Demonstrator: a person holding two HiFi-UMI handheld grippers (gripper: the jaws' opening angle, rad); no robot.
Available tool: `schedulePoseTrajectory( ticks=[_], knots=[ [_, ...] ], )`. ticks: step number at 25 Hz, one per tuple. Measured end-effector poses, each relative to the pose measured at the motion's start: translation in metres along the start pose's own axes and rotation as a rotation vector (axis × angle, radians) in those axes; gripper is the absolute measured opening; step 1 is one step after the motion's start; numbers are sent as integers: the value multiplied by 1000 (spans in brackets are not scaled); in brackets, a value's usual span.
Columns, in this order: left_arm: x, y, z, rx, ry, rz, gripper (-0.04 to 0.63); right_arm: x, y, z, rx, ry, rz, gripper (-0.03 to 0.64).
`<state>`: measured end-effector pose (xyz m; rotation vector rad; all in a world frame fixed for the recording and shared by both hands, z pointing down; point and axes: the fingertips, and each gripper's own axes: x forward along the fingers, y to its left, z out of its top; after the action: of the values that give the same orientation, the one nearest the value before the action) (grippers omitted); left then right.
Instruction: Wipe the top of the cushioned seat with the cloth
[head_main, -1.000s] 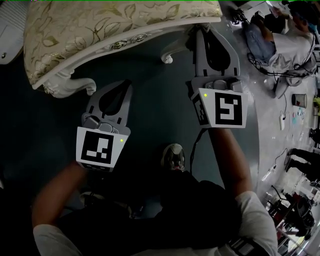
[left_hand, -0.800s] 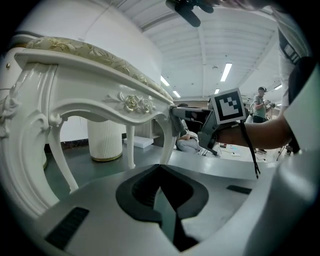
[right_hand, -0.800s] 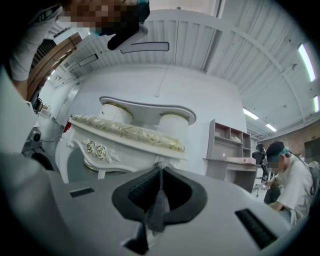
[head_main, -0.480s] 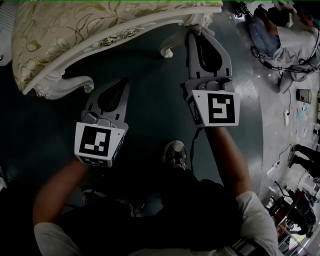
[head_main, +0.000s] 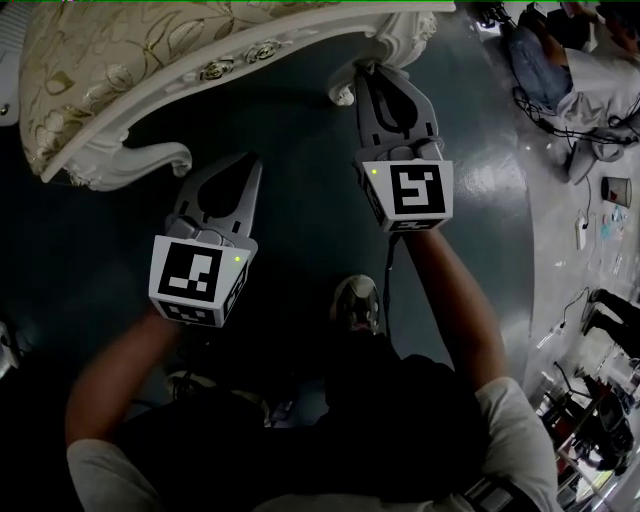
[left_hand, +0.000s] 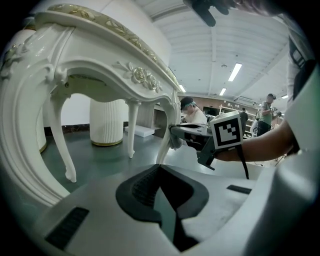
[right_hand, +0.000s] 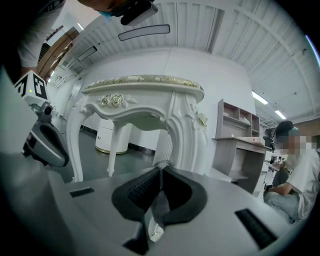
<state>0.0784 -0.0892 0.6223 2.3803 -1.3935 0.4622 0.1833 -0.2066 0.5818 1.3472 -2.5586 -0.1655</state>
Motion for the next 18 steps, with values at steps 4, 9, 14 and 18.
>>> schedulePoseTrajectory(
  ticks=[4, 9, 14, 18],
  knots=[
    [-1, 1, -8, -8, 17, 3, 14, 6, 4, -11, 8, 18, 15, 28],
    [1, 3, -14, -6, 27, 8, 14, 11, 8, -30, -1, 52, 34, 28],
    [8, 6, -20, -2, 36, 13, 14, 16, 12, -54, 1, 102, 50, 28],
    [16, 12, -29, 0, 59, 30, 14, 22, 16, -77, 9, 157, 62, 28]
  ],
)
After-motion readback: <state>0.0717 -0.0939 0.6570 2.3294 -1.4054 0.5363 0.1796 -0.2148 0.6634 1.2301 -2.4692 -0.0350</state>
